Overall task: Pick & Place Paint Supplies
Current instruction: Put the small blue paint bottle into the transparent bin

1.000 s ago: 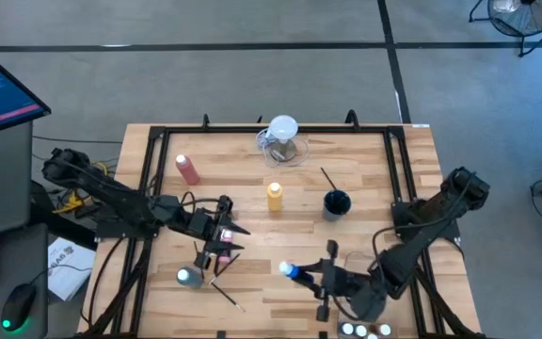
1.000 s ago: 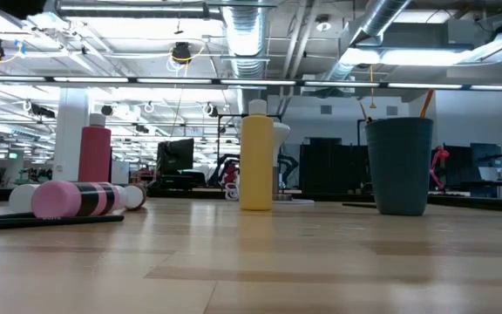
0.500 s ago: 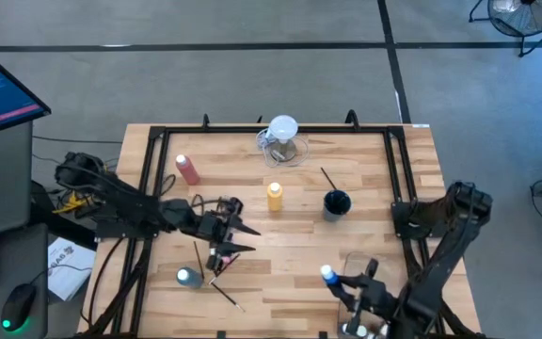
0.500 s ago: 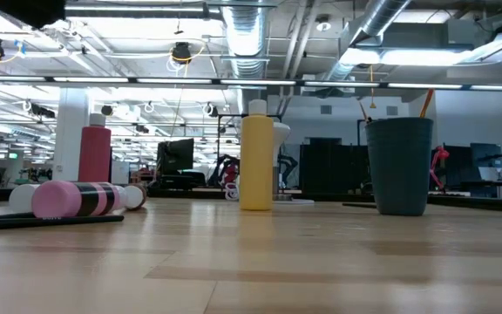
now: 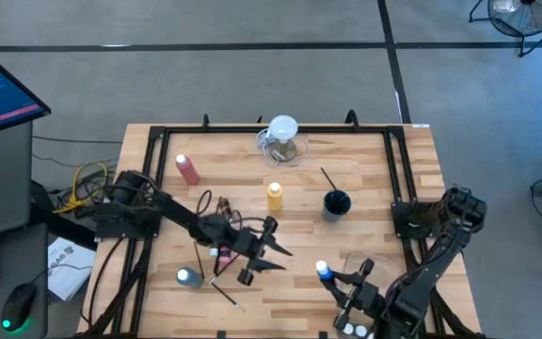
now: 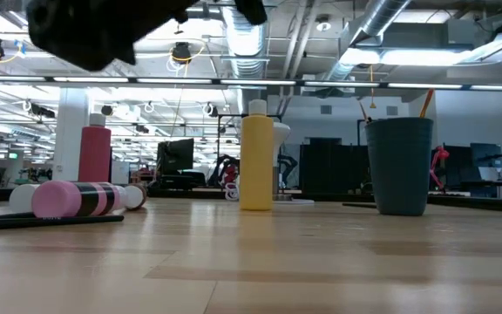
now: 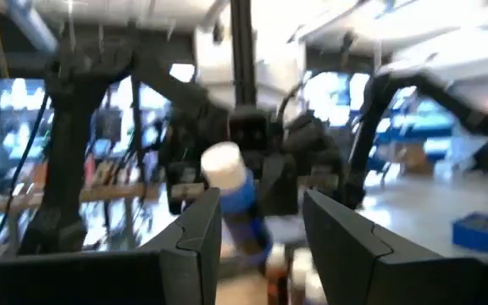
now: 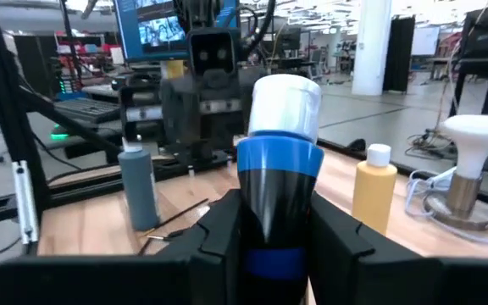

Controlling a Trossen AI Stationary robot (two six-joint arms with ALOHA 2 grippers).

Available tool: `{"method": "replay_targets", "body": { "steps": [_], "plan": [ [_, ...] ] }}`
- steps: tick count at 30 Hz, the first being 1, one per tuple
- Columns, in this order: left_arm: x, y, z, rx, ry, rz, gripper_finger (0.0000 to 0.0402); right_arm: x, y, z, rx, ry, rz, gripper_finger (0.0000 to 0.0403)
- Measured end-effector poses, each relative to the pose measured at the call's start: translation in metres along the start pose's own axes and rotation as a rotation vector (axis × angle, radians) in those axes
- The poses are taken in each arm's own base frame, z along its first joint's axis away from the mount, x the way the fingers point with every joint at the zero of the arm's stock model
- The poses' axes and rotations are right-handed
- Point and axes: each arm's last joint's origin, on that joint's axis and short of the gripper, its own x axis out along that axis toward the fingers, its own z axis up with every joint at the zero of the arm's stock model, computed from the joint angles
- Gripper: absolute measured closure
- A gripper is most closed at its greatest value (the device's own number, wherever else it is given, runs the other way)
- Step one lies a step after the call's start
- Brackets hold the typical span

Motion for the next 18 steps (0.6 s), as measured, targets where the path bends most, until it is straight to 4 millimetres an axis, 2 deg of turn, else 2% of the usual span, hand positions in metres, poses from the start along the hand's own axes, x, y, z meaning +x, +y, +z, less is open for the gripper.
{"method": "replay_targets", "body": {
  "steps": [2, 4, 7, 13, 18],
  "plan": [
    [0.002, 0.006, 0.006, -0.023, -0.111, -0.011, 0.0270, 0.006, 0.000, 0.001, -0.022, -0.001, -0.018, 0.0315],
    [0.006, 0.013, 0.013, -0.035, -0.142, -0.019, 0.0270, 0.015, 0.000, 0.008, -0.051, -0.001, -0.042, 0.0315],
    [0.010, 0.015, 0.020, -0.043, -0.173, -0.036, 0.0270, 0.030, 0.005, 0.031, -0.099, -0.001, -0.084, 0.0315],
    [0.003, 0.003, 0.014, -0.069, -0.124, -0.111, 0.0270, 0.047, 0.020, 0.078, -0.261, 0.013, -0.121, 0.0315],
    [-0.013, 0.002, 0.003, -0.078, -0.061, -0.103, 0.0270, 0.047, 0.029, 0.096, -0.305, 0.081, -0.017, 0.0315]
  ]
}}
